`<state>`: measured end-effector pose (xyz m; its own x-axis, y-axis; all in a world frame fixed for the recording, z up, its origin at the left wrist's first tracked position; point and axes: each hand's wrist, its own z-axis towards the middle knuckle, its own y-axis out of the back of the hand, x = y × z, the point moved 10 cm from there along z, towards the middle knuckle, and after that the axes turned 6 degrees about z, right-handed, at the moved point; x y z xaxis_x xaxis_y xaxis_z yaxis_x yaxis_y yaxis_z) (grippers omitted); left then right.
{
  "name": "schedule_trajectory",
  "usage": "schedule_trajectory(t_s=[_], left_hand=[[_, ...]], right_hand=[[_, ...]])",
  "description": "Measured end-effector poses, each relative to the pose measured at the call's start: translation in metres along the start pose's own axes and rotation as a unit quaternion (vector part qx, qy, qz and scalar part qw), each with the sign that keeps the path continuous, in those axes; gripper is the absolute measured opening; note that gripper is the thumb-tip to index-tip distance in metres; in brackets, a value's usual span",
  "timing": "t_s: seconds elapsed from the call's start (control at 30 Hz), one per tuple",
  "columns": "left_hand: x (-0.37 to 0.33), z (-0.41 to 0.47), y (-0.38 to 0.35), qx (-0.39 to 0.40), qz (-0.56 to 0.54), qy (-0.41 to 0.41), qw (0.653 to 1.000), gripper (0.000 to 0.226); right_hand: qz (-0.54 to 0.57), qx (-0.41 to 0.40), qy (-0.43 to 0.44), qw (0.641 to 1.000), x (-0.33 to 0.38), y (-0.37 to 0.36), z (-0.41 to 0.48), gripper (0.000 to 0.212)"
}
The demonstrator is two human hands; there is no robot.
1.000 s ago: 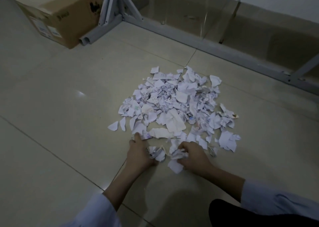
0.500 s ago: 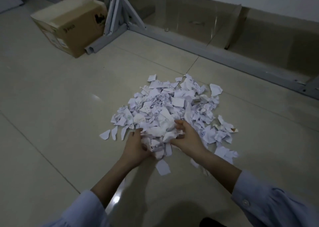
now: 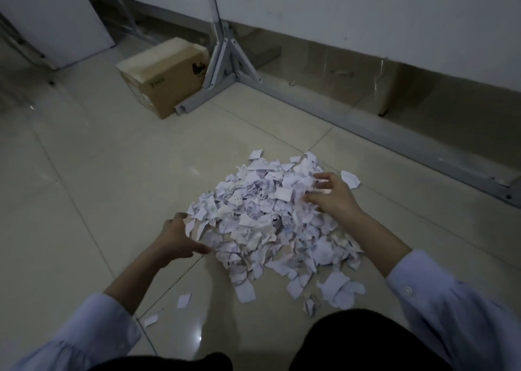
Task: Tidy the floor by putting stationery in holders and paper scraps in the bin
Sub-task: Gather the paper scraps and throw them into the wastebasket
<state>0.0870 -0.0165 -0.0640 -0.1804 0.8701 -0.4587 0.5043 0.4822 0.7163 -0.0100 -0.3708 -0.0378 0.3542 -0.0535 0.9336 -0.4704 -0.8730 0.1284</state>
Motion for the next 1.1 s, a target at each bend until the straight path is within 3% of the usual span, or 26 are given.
schedule_trajectory(t_s=[0.17, 0.3, 0.37, 0.47, 0.63, 0.7, 0.9, 1.1], left_hand=[[0.012, 0.017, 0.002, 0.002, 0.014, 0.085, 0.996, 0.121], [0.004, 0.040, -0.011, 0.010, 0.092, 0.068, 0.993, 0.130], [-0.001, 0.050, -0.020, 0.032, 0.103, 0.056, 0.993, 0.140], [-0.010, 0.065, -0.026, 0.049, 0.137, 0.031, 0.989, 0.147], [-0.033, 0.079, -0.045, 0.089, 0.129, -0.021, 0.987, 0.153], [-0.044, 0.081, -0.055, 0.099, 0.146, -0.042, 0.983, 0.162], [-0.075, 0.082, -0.091, 0.100, 0.166, -0.106, 0.975, 0.153], [-0.094, 0.081, -0.106, 0.069, 0.161, -0.182, 0.968, 0.145]], right_hand=[[-0.122, -0.036, -0.029, 0.991, -0.001, 0.046, 0.038, 0.094], [-0.223, -0.006, -0.083, 0.971, -0.020, 0.064, 0.065, 0.140], [-0.230, 0.032, -0.099, 0.968, -0.029, 0.062, 0.075, 0.151], [-0.238, 0.067, -0.099, 0.964, -0.039, 0.050, 0.088, 0.158], [-0.221, 0.124, -0.054, 0.966, -0.049, 0.001, 0.103, 0.150], [-0.280, 0.163, -0.035, 0.946, -0.052, -0.023, 0.099, 0.155], [-0.412, 0.241, -0.015, 0.879, -0.057, -0.080, 0.070, 0.149], [-0.503, 0.210, 0.047, 0.837, -0.063, -0.105, 0.056, 0.150]])
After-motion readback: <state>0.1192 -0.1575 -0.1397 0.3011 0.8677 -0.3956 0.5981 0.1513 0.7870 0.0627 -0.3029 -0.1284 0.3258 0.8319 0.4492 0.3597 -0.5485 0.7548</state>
